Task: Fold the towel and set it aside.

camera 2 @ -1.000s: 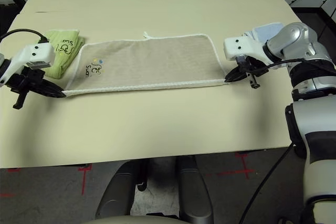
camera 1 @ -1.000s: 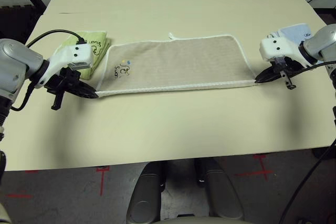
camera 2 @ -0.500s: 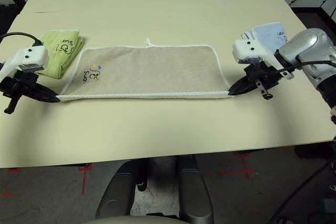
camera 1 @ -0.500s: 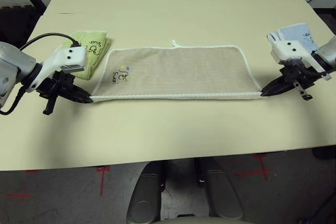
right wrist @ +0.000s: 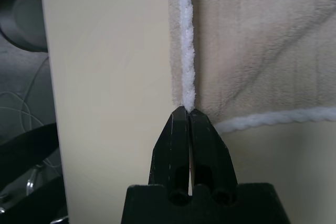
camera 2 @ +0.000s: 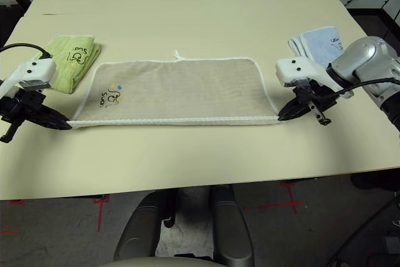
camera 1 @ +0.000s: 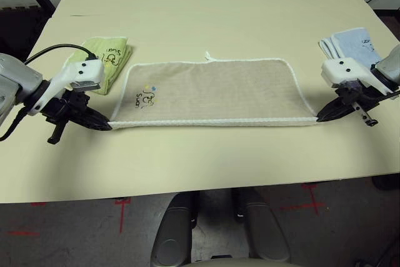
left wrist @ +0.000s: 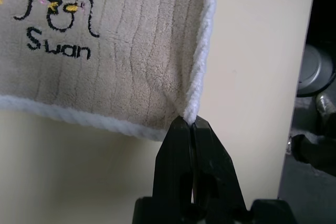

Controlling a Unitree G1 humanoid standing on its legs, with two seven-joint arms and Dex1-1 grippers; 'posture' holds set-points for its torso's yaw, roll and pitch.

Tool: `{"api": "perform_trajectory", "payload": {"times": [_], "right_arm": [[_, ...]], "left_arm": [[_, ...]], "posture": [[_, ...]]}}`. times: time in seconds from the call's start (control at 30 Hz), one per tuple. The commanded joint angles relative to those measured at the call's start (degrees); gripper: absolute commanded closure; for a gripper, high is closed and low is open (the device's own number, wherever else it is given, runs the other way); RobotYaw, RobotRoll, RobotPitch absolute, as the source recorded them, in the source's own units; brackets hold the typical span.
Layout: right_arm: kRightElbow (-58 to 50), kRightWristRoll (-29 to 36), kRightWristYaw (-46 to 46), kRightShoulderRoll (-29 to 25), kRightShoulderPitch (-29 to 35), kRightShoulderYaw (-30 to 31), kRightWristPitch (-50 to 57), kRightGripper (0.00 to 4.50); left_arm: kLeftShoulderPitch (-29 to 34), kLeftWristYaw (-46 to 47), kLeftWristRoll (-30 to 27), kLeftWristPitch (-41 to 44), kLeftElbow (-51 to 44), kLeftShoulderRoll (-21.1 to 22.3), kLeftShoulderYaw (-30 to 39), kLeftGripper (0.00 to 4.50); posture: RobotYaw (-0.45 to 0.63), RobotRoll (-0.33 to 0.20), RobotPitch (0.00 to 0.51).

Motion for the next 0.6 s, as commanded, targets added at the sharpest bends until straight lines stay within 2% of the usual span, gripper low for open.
{"api": "perform_trajectory", "payload": {"times": [0.03, 0.3, 0.47, 0.6], "right_arm": [[6.2, -4.7, 0.1, 1.0, -1.3, -0.4, -2.4, 4.50], [17.2, -11.0, 0.1, 6.7, -6.9, -4.6, -6.7, 4.50], [22.5, -15.4, 0.1, 9.6, -9.4, -9.0, -8.6, 4.50], [27.0, -20.5, -5.0, 12.1, -10.7, -12.9, -10.6, 4.50]], "left_arm": [[0.3, -0.3, 1.1, 0.6, 0.8, 1.6, -1.0, 4.45], [-6.9, -0.3, 6.7, -1.8, 10.0, -4.5, -0.6, 4.45], [-13.2, -0.3, 11.2, -4.9, 19.0, -9.6, -0.6, 4.45], [-18.3, 0.1, 16.9, -8.4, 29.0, -15.6, 1.8, 4.45]], "posture": [[0.04, 0.000, 0.223], [0.04, 0.000, 0.221], [0.03, 0.000, 0.221], [0.03, 0.000, 0.224]]}}
